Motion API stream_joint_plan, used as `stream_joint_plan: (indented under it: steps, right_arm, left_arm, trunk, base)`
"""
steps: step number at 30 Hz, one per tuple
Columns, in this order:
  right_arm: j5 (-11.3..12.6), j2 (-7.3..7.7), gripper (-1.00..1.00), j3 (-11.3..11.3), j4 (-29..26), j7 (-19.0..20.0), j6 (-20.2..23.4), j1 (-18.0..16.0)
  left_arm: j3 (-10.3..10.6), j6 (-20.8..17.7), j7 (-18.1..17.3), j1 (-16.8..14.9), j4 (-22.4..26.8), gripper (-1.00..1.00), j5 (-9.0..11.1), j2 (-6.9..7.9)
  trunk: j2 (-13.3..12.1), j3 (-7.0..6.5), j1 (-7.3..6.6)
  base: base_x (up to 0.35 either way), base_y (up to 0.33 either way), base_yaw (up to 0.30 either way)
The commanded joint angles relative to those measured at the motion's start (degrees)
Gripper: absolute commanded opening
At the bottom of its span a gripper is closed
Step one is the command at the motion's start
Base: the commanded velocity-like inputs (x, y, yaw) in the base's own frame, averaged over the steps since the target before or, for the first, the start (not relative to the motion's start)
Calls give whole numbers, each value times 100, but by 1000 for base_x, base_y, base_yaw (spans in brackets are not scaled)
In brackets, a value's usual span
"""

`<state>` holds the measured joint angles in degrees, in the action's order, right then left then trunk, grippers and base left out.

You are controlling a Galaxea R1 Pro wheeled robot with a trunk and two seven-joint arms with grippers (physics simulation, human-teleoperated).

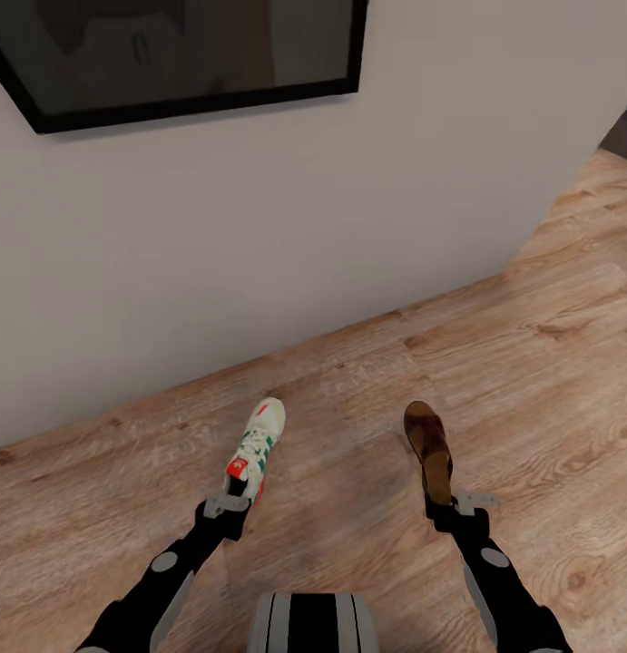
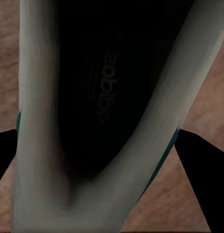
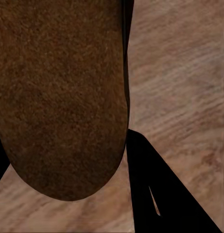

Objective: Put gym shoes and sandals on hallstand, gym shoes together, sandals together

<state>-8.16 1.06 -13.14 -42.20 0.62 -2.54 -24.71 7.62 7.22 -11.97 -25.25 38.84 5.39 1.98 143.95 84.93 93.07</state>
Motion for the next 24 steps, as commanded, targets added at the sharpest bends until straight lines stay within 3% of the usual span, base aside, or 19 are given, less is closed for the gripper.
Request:
stream_joint_plan:
  steps: [1,6,11,15,20,24]
  right_arm:
    - [-41,7,-100,-60,7,8,-19,13]
    - [-40,126,-100,-122,14,3,-142,268]
    - [-32,168,-100,-140,37,-7,-791,741]
    - [-22,170,-100,-143,159,-5,-1253,1028]
    - [-17,173,-100,-145,388,7,-1499,1172]
    - [-12,175,-100,-145,614,21,-1658,1246]
  left_arm:
    - [-24,18,-3,95,-5,-100,56,22]
    - [-297,60,1,363,-7,-100,58,47]
    - [-702,463,-6,648,-36,-100,46,55]
    - [-828,717,-4,887,-179,-100,48,59]
    - [-973,1085,3,1173,-329,-100,61,125]
    - [-1439,1511,5,1418,-408,-100,75,202]
  trunk:
    - [-1,-29,-3]
    - [-7,-181,-16]
    - [-14,-333,-29]
    - [-19,-456,-39]
    - [-26,-608,-52]
    - [-31,-731,-62]
  base:
    - [0,0,-164]
    - [0,0,-165]
    - [0,0,-165]
    - [0,0,-161]
    - [0,0,-157]
    - [0,0,-154]
